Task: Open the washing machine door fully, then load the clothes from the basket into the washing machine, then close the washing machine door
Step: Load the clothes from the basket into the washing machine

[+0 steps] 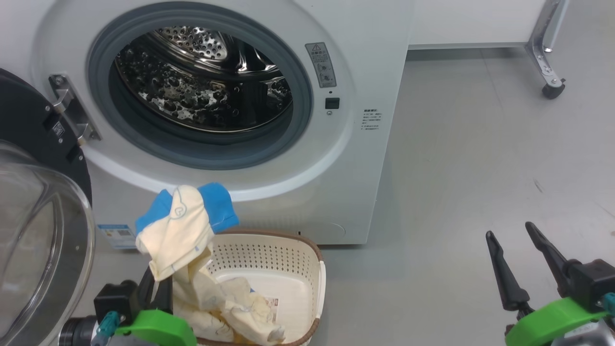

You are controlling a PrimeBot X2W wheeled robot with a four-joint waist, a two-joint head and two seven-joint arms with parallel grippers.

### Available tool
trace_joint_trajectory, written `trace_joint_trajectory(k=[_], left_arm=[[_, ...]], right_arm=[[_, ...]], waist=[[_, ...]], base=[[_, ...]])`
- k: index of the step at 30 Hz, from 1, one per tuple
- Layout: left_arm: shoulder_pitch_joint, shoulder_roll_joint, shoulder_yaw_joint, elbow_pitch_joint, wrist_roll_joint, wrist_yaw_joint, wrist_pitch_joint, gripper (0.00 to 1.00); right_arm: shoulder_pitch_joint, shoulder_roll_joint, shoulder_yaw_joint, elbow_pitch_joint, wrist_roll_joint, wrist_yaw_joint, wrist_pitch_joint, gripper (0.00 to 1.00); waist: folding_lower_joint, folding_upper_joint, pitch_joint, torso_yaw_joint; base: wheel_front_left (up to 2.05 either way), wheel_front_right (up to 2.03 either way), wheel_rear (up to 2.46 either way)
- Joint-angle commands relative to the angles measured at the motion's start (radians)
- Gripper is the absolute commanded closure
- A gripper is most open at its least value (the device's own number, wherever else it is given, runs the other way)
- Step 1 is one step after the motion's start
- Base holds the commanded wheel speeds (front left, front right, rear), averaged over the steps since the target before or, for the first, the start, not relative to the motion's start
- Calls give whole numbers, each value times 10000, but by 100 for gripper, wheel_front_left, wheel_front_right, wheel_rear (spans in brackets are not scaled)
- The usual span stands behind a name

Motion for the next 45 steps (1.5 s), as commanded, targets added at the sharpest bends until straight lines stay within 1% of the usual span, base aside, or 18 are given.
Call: trace_joint_trajectory(k=[1,11,24,33,39,45], left_arm=[[-281,257,386,-480,45,68,-52,100],[-182,311,358,-663,10,232,43,100],[-307,280,288,-597,-99,290,-45,100],[-484,294,254,-554,-123,363,-84,100],[-1085,263,235,-419,-188,325,27,100],[-2116,231,248,95,-297,222,283,100]], right_arm=[[-180,-152,126,-411,14,2,23,0],[-133,-152,25,-336,217,2,-40,0],[-100,-152,98,-319,291,2,-4,0],[-131,-152,239,-288,330,2,-10,0],[-324,-152,264,-352,373,2,-10,0],[-773,-152,402,-334,372,2,-102,0]], waist=[[1,0,6,-18],[1,0,40,-52],[1,0,103,-47],[1,0,269,-164],[1,0,801,-255],[1,0,1584,-536]], base=[[0,0,0],[0,0,0],[0,0,0],[0,0,0],[0,0,0],[0,0,0]])
